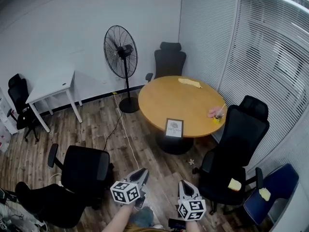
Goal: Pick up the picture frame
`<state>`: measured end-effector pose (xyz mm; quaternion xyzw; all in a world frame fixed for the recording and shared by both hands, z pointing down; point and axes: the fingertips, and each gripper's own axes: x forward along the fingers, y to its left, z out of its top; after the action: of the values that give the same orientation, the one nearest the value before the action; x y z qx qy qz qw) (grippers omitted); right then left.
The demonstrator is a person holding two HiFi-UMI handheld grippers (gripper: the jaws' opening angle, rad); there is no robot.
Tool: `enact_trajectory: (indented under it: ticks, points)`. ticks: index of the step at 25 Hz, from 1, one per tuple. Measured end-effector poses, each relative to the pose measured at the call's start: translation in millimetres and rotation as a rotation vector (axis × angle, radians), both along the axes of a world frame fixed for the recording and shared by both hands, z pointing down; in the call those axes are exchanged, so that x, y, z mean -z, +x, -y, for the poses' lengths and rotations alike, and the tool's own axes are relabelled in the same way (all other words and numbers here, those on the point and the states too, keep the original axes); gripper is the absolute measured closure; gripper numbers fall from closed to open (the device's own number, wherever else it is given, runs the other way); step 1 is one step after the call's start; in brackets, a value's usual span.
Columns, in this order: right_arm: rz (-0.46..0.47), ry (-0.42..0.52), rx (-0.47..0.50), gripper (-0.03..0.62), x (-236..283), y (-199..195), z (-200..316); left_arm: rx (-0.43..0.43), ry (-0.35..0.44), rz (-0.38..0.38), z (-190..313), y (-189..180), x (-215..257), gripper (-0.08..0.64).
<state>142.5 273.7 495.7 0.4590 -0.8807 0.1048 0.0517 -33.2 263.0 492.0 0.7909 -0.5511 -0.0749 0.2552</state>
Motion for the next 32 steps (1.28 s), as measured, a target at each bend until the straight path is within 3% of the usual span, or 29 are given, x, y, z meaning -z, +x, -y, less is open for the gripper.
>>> enact_trajectory:
  ticks: [2, 5, 12, 24, 27, 32]
  points:
    - [-0.015, -0.005, -0.006, 0.580, -4.7, 2.0, 1.8, -0.003, -0.033, -0.032, 2.1, -6.9, -9.8, 0.409]
    - [-0.021, -0.013, -0.015, 0.580, -12.1, 6.3, 16.6, -0.012, -0.047, -0.054, 17.1, -9.7, -16.6, 0.390]
    - [-0.058, -0.066, -0.040, 0.580, -38.4, 3.0, 72.1, -0.047, -0.088, -0.077, 78.6, -10.6, -43.5, 0.380]
    - [-0.085, -0.176, -0.141, 0.580, -72.5, -14.9, 268.9, -0.134, -0.196, -0.102, 304.3, -35.9, -86.2, 0.380]
    - [-0.097, -0.189, -0.175, 0.580, -76.9, -18.2, 309.4, -0.165, -0.225, -0.081, 342.0, -40.5, -99.2, 0.380]
    - [-0.081, -0.194, -0.227, 0.580, -74.6, -21.6, 349.3, -0.202, -0.260, -0.112, 389.0, -46.0, -118.8, 0.380]
